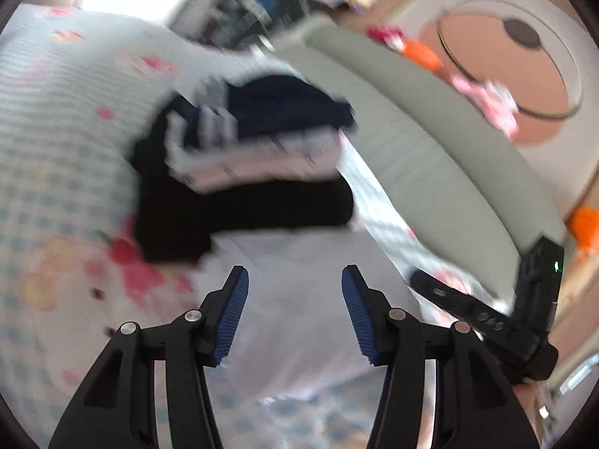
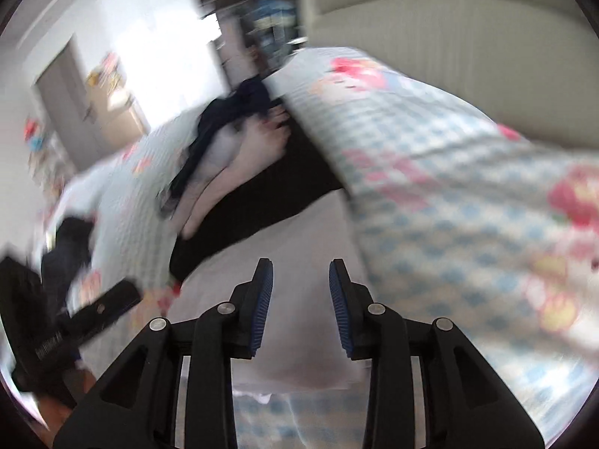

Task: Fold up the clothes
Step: 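Lift the folded shirt with both grippers and carry it onto the clothes stack, then open both grippers to release the shirt on the stack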

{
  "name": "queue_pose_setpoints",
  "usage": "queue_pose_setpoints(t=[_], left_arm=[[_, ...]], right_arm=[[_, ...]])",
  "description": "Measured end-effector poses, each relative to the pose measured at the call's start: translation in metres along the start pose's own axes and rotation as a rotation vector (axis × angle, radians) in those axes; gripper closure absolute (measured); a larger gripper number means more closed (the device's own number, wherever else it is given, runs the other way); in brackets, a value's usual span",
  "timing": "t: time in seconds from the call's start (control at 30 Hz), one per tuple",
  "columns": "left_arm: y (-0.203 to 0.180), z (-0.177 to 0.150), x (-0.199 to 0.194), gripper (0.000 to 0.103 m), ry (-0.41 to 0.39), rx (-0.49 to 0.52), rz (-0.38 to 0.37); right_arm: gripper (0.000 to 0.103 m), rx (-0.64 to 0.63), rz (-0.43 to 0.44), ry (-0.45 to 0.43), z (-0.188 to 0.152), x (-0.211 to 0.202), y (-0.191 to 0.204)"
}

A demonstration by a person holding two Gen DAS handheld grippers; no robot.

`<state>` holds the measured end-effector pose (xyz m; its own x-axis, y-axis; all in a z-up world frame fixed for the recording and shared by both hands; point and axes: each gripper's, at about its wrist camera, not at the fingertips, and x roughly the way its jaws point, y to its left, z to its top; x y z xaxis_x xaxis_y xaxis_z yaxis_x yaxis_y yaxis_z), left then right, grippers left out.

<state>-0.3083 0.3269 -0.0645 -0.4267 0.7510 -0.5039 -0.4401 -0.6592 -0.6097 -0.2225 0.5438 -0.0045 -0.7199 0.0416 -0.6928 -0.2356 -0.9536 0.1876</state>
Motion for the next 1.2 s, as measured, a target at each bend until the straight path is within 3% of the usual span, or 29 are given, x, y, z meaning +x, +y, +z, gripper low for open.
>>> queue_pose_setpoints(t=[0.1, 0.17, 0.3, 0.43, 0.5, 0.53, 0.57, 0.6, 0.67, 0.77, 0.9, 1.07, 1.2], left_arm=[[-0.014, -0.009, 0.031, 0.05, 0.136, 0.067, 0.051], [-0.016, -0.017, 0.052, 0.048, 0.223, 0.095, 0.094], [-0.019, -0.025, 0.064, 0.046, 0.248, 0.116, 0.117], [-0.02, -0.021, 0.06, 0.046, 0.252, 0.102, 0.126], [-0.019, -0.017, 0.052, 0.046, 0.249, 0.088, 0.124], [-0.015, -0.014, 0.044, 0.045, 0.243, 0.082, 0.127], [-0.013, -0.011, 0.034, 0.045, 0.222, 0.087, 0.144], [-0.012, -0.006, 0.02, 0.044, 0.188, 0.096, 0.169], [-0.008, 0.004, -0.007, 0.039, 0.126, 0.11, 0.223], [0.007, 0.016, -0.044, 0.031, 0.066, 0.105, 0.318], [0.043, 0.026, -0.101, 0.03, 0.028, 0.089, 0.46], [0.094, 0.033, -0.181, 0.025, -0.036, -0.004, 0.584], [0.123, 0.03, -0.234, 0.024, -0.054, -0.019, 0.688]], right_arm=[[0.073, -0.029, -0.005, 0.082, -0.005, 0.021, 0.009], [0.08, -0.024, -0.036, 0.11, -0.009, 0.031, 0.004], [0.091, 0.005, -0.067, 0.15, -0.024, 0.043, -0.018], [0.09, 0.011, -0.069, 0.134, -0.026, 0.04, -0.019], [0.085, 0.048, -0.034, 0.118, -0.023, 0.031, -0.02], [0.082, 0.07, -0.021, 0.11, -0.02, 0.025, -0.017], [0.069, 0.075, -0.023, 0.104, -0.016, 0.02, -0.014], [0.048, 0.07, -0.036, 0.094, -0.011, 0.016, -0.009], [0.034, 0.029, -0.058, 0.033, -0.001, -0.001, 0.009], [0.031, -0.031, -0.036, 0.011, 0.005, -0.013, 0.047], [0.03, -0.075, 0.017, 0.038, -0.003, -0.012, 0.103], [0.026, -0.128, 0.084, 0.071, -0.015, -0.008, 0.175], [0.026, -0.171, 0.149, 0.102, -0.038, -0.005, 0.244]])
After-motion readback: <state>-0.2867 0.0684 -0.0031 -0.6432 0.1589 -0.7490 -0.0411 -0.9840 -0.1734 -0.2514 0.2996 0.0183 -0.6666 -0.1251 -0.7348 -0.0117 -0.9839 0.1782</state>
